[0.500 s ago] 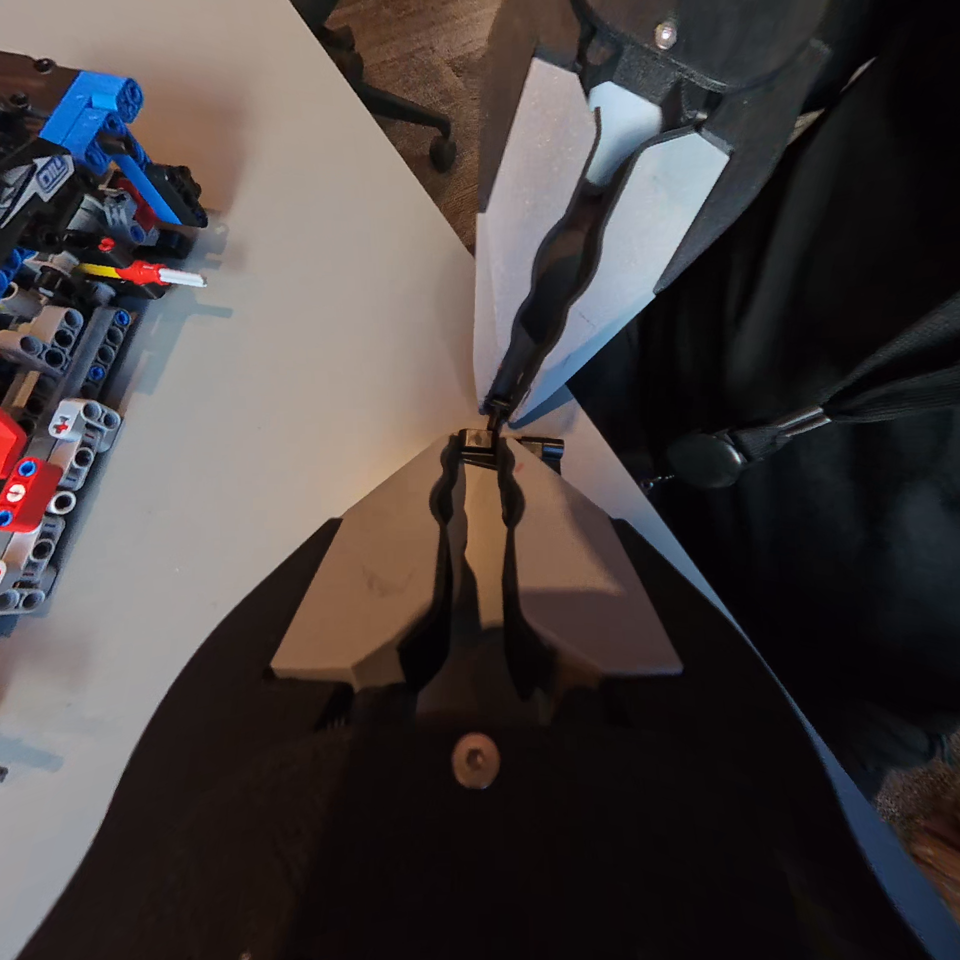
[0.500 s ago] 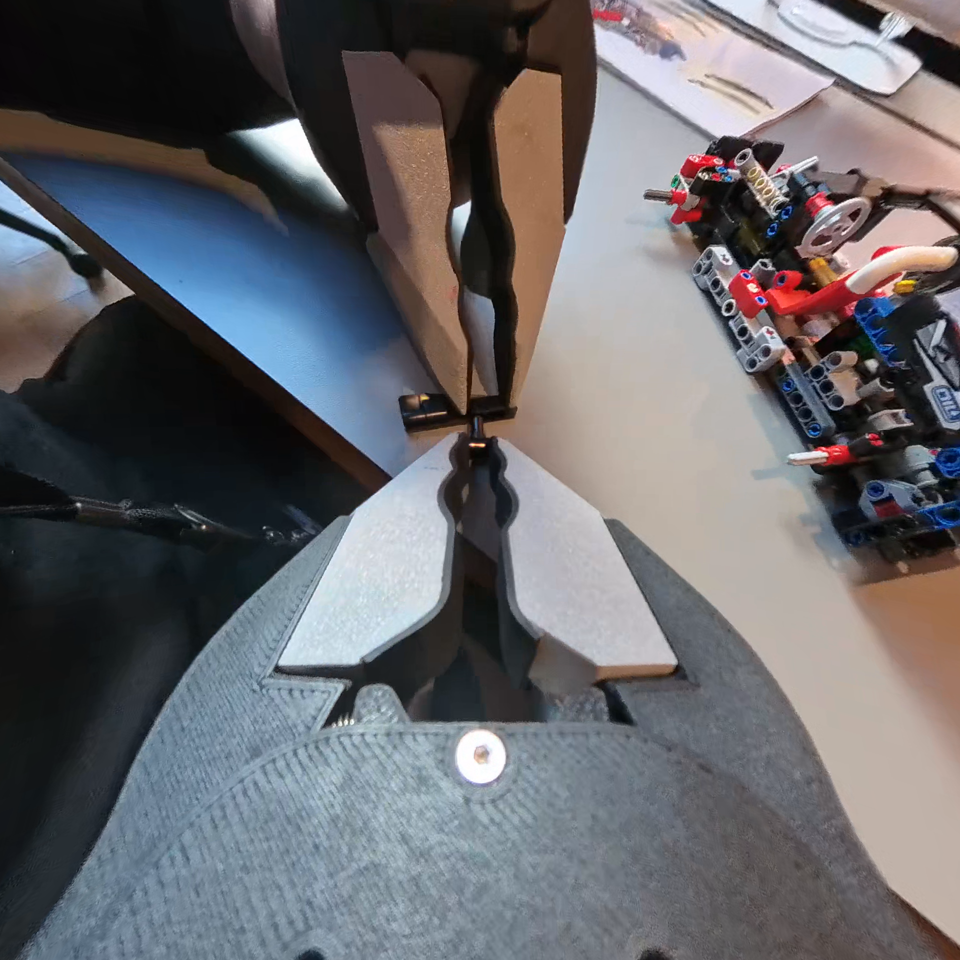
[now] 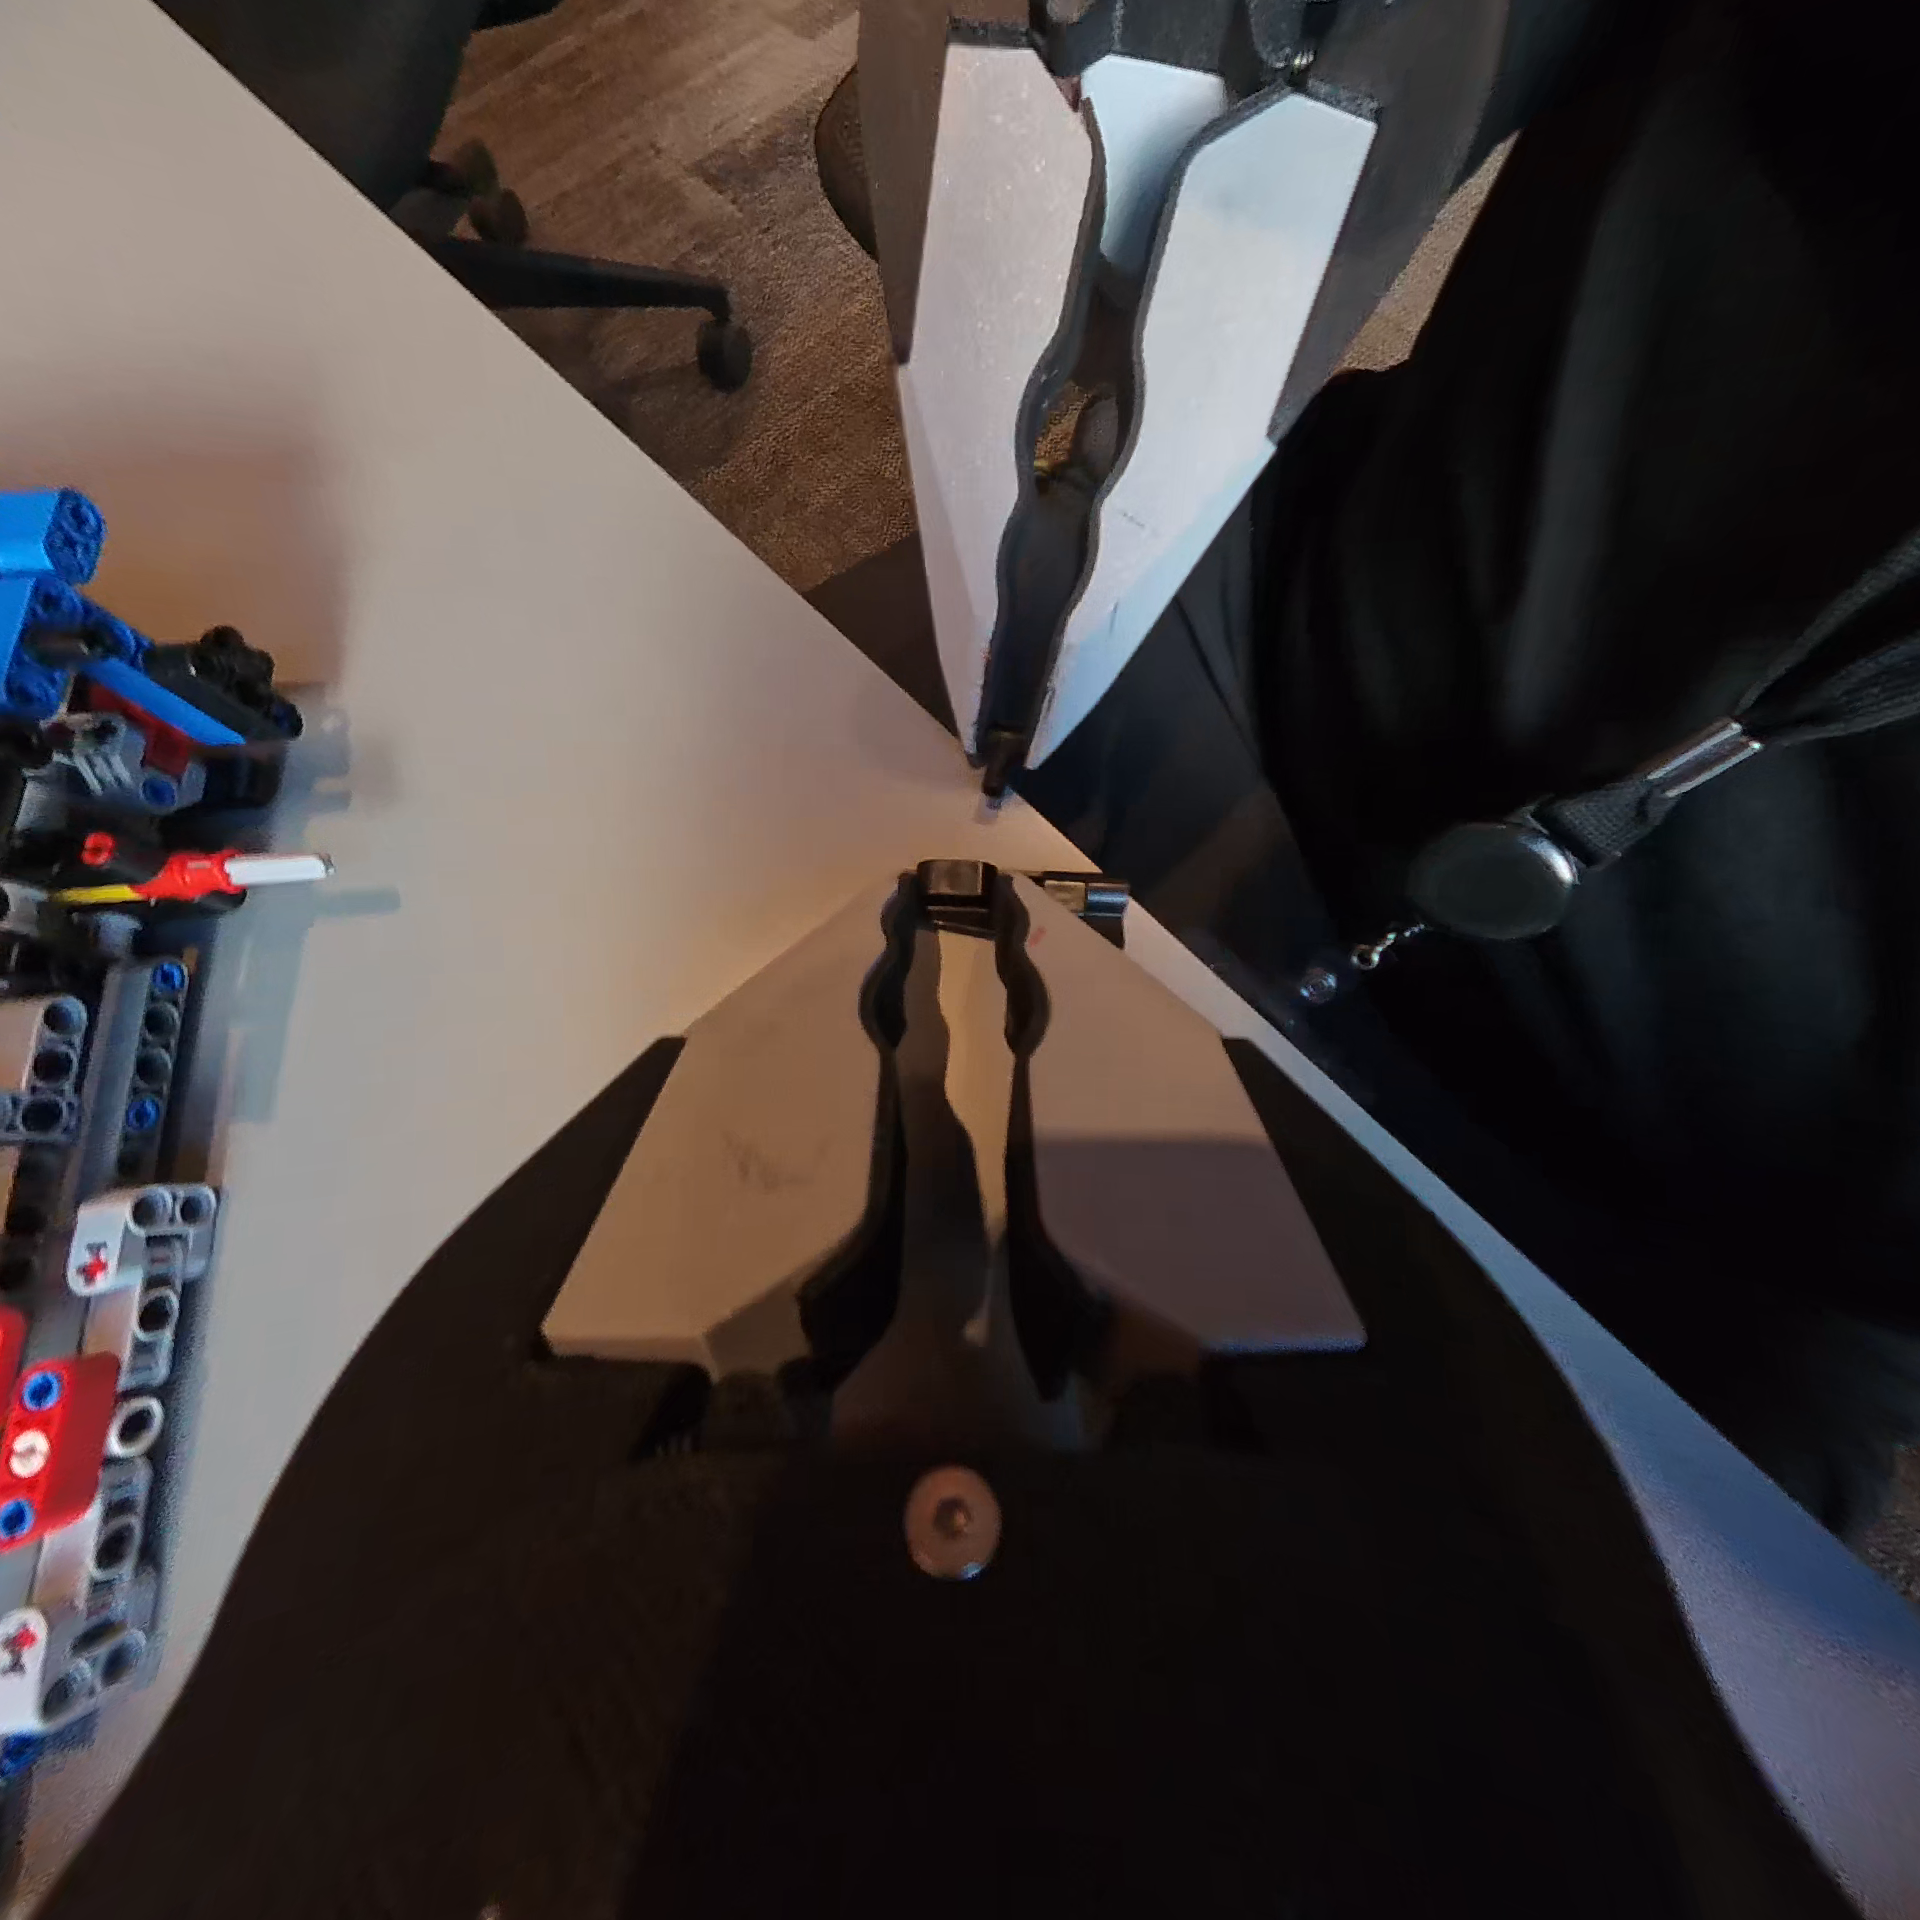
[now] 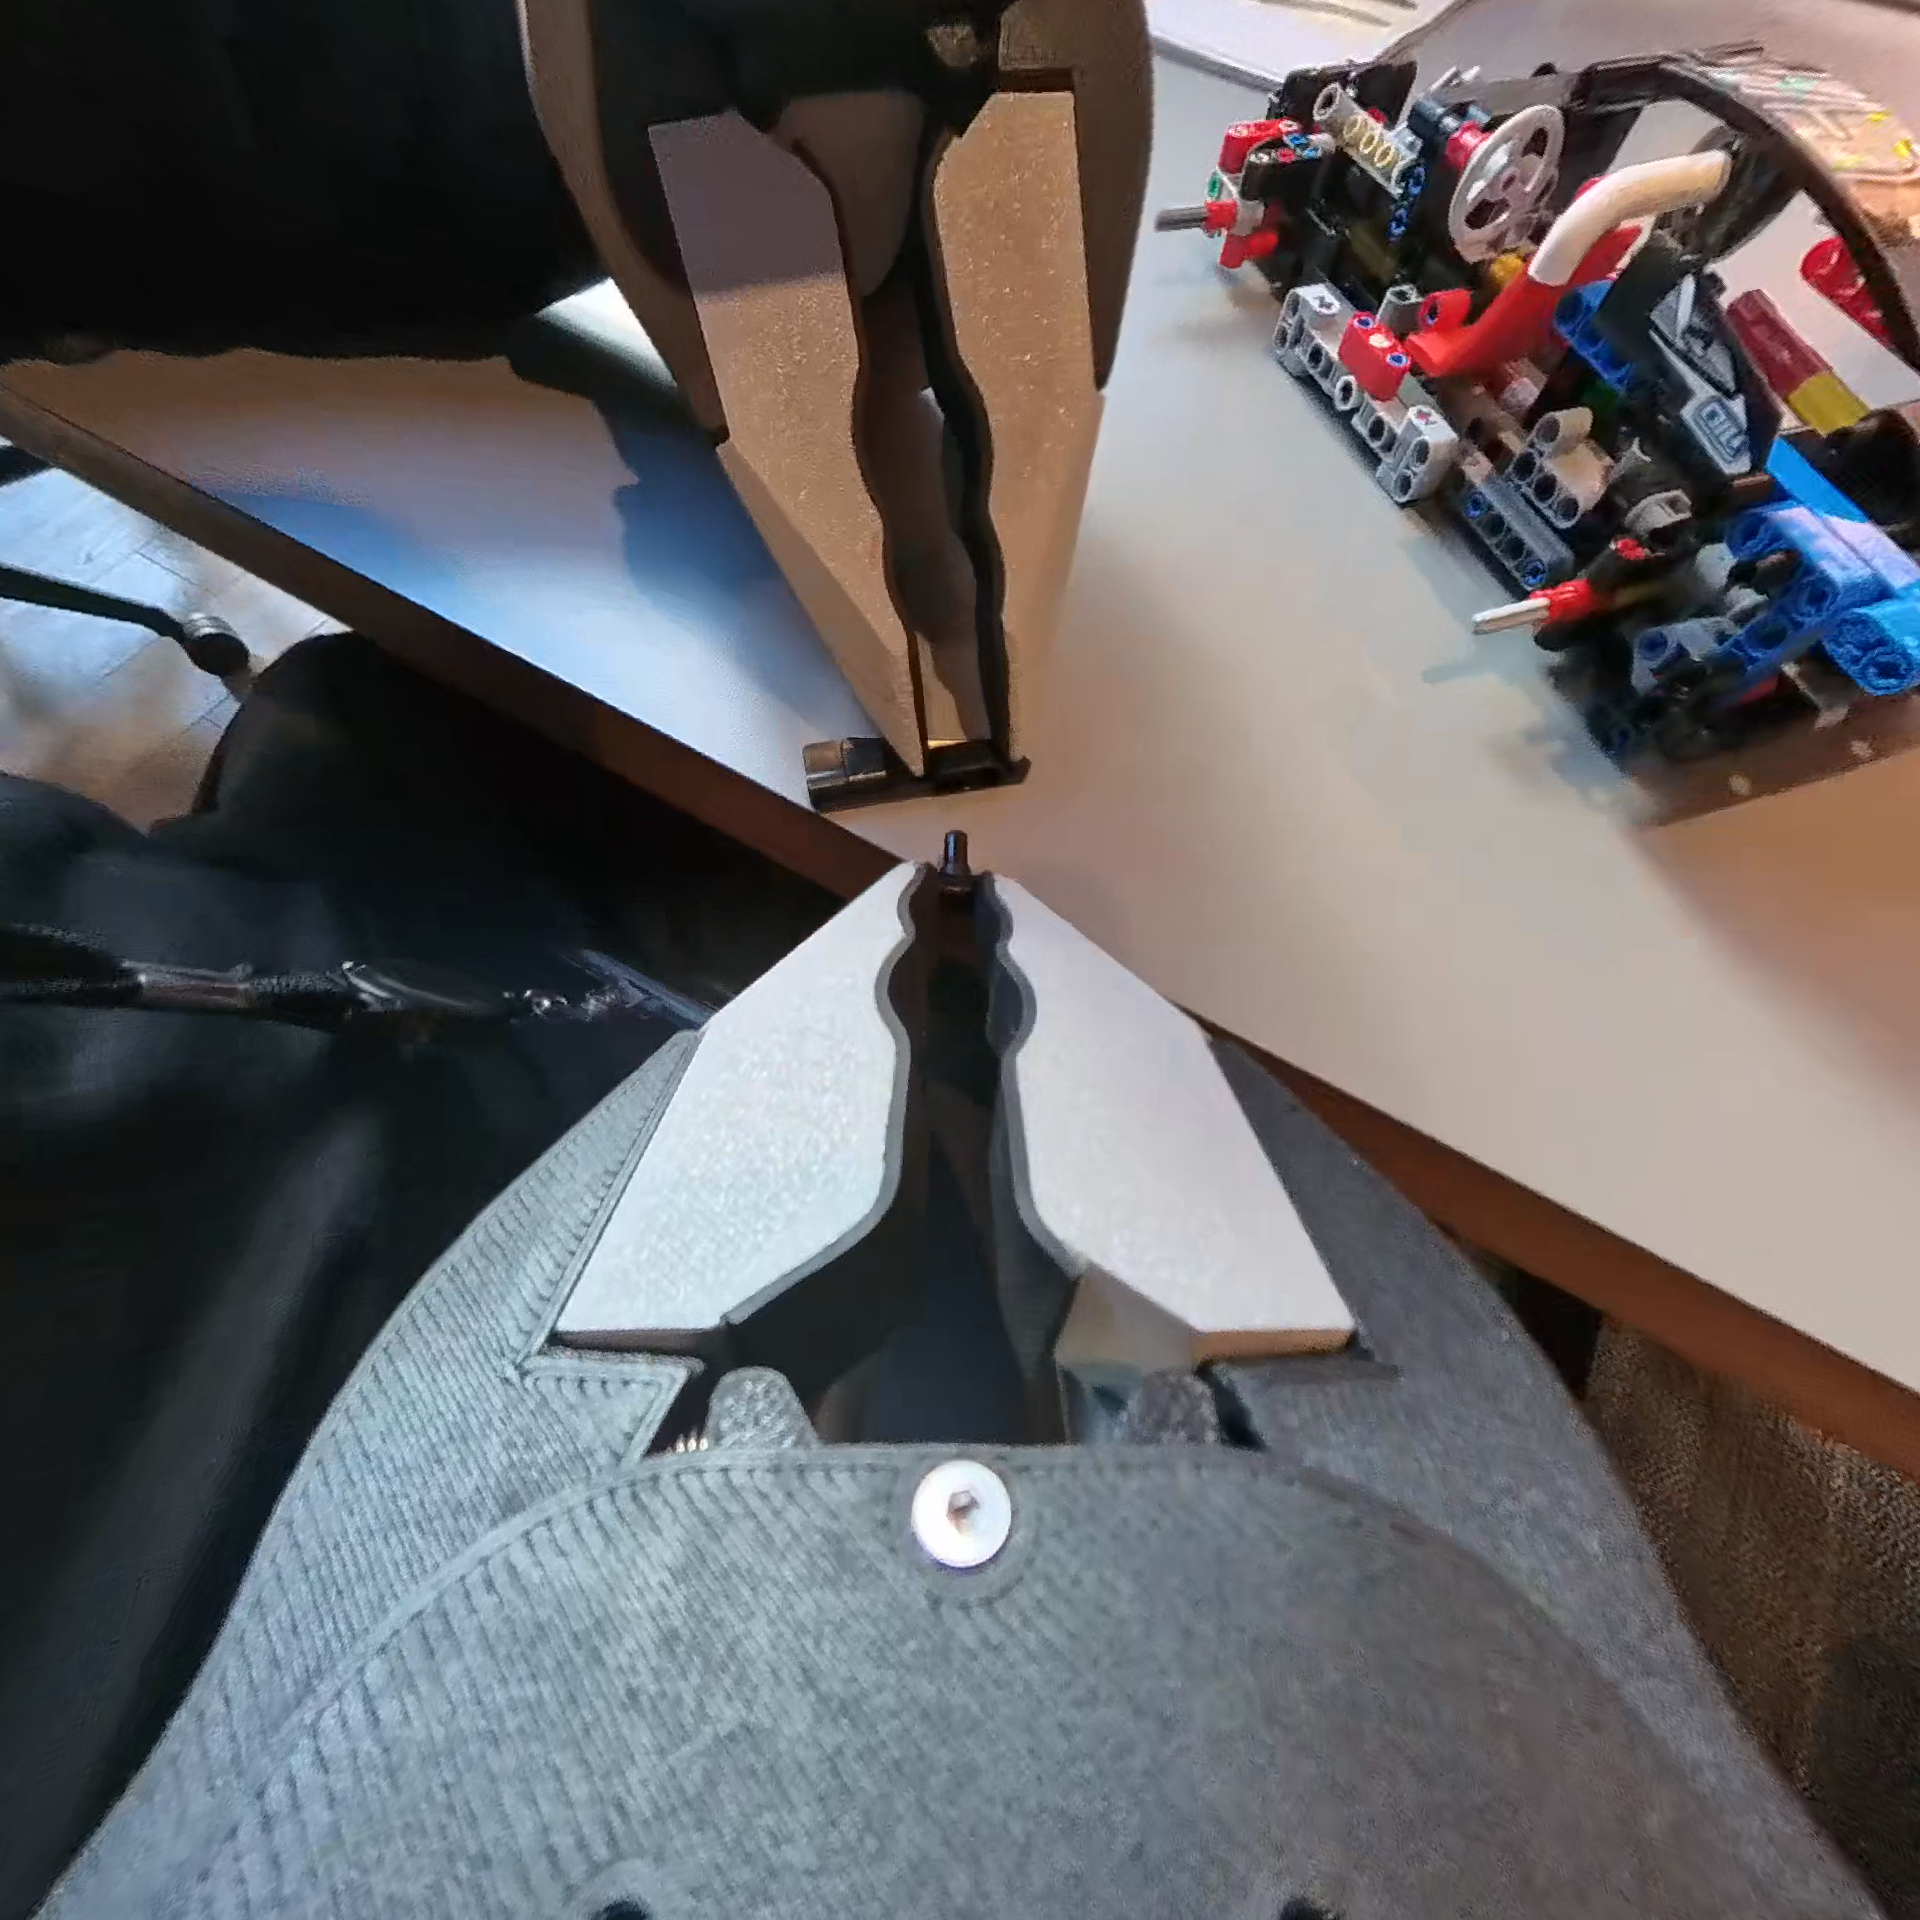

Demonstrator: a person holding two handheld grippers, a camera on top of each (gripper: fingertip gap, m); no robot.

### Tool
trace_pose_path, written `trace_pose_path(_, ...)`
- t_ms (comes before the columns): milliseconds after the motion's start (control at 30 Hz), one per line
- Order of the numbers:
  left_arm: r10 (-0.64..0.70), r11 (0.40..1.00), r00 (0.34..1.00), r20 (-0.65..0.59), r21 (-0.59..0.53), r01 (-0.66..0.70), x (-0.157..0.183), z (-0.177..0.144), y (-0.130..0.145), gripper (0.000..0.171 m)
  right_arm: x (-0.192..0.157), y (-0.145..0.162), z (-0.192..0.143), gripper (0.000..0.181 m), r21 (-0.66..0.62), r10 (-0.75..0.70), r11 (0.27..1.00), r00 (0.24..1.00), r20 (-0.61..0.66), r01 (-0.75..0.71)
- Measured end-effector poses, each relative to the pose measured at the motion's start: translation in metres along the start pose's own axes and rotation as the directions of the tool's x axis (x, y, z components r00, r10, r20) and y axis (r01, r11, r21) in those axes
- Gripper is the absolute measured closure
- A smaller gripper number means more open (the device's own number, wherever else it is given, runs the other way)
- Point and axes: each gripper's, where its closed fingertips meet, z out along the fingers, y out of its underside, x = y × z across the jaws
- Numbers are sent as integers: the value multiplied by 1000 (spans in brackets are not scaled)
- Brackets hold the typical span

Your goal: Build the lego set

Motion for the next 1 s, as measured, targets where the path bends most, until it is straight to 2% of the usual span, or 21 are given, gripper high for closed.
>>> trace_pose_path(367, 95, 995, 994, -45, 5, -95, 1, 7, -7, 160, 2, 1, 1, 177, 35, 34, 999, 999, -6, -34)
trace_pose_path(700, 112, 994, 990, -81, 7, -111, 1, 10, -9, 160, 1, 0, 1, 177, 52, 42, 998, 999, 4, -42)
trace_pose_path(900, 113, 994, 990, -86, 7, -112, 2, 11, -10, 160, 1, 1, 2, 177, 31, 16, 999, 1000, -12, -16)
trace_pose_path(1000, 119, 993, 989, -86, 8, -118, 2, 11, -10, 160, 3, 1, 2, 177, -5, -45, 999, 998, -41, 45)
